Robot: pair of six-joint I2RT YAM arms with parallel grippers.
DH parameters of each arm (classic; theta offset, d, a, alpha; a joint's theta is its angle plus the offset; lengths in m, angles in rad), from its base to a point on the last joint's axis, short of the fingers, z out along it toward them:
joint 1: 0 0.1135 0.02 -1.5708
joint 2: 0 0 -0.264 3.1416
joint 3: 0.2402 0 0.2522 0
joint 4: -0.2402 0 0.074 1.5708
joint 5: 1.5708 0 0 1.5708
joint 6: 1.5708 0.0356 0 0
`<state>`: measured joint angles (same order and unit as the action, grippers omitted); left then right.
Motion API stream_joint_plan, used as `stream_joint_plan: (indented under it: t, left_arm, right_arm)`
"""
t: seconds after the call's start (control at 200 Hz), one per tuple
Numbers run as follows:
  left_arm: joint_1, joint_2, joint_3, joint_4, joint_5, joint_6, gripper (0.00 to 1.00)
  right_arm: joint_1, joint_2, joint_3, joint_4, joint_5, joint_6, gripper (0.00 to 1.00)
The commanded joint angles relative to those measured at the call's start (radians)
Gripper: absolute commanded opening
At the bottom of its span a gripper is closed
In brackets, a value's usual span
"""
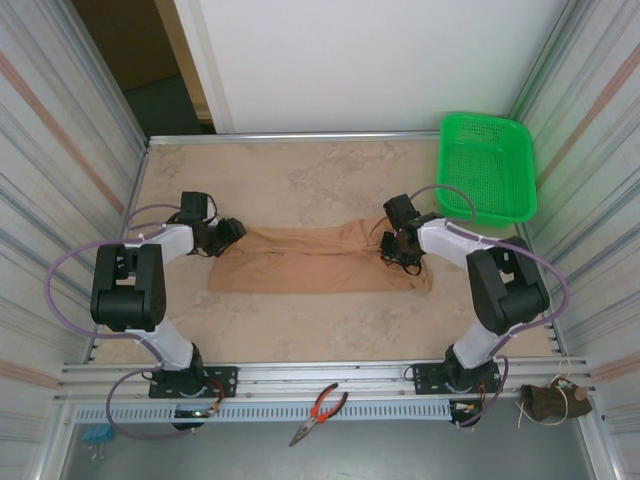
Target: Fold the inside-out t-shirt
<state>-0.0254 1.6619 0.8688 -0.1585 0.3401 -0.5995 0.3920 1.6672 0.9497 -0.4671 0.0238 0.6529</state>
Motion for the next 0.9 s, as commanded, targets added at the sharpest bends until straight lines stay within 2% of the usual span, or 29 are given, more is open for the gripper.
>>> stream_joint_plan:
  t: [0.0, 0.1, 0.18, 0.301, 0.431, 0.661, 0.857, 0.892]
  left_arm:
    - [0.011, -0.012, -0.005, -0.001, 0.001, 0.009, 0.52]
    - [0.01, -0.009, -0.004, -0.002, 0.001, 0.009, 0.52]
    - [0.011, -0.007, -0.006, 0.0, 0.0, 0.009, 0.52]
    - [0.013, -0.006, -0.01, 0.0, 0.0, 0.009, 0.52]
    - [0.015, -0.009, -0.011, 0.001, 0.001, 0.009, 0.52]
    - [0.018, -0.012, -0.017, 0.003, 0.001, 0.01, 0.52]
    - [0.019, -0.012, -0.019, 0.011, 0.007, 0.003, 0.52]
    - [0.019, -0.013, -0.019, 0.011, 0.009, 0.003, 0.52]
  right_arm:
    - [-0.012, 0.042, 0.033, 0.025, -0.004, 0.013, 0.31]
    - [-0.018, 0.065, 0.042, 0.042, -0.019, 0.019, 0.3]
    - [-0.017, 0.08, 0.043, 0.056, -0.029, 0.022, 0.25]
    - [-0.019, 0.084, 0.031, 0.061, -0.04, 0.023, 0.0]
    - [-0.021, 0.019, 0.001, 0.047, -0.042, 0.022, 0.0]
    - [-0.012, -0.183, -0.058, -0.022, -0.026, 0.016, 0.0]
    - [0.02, -0.298, -0.162, -0.06, -0.006, 0.047, 0.0]
    - [0.025, -0.32, -0.184, -0.066, -0.004, 0.057, 0.06]
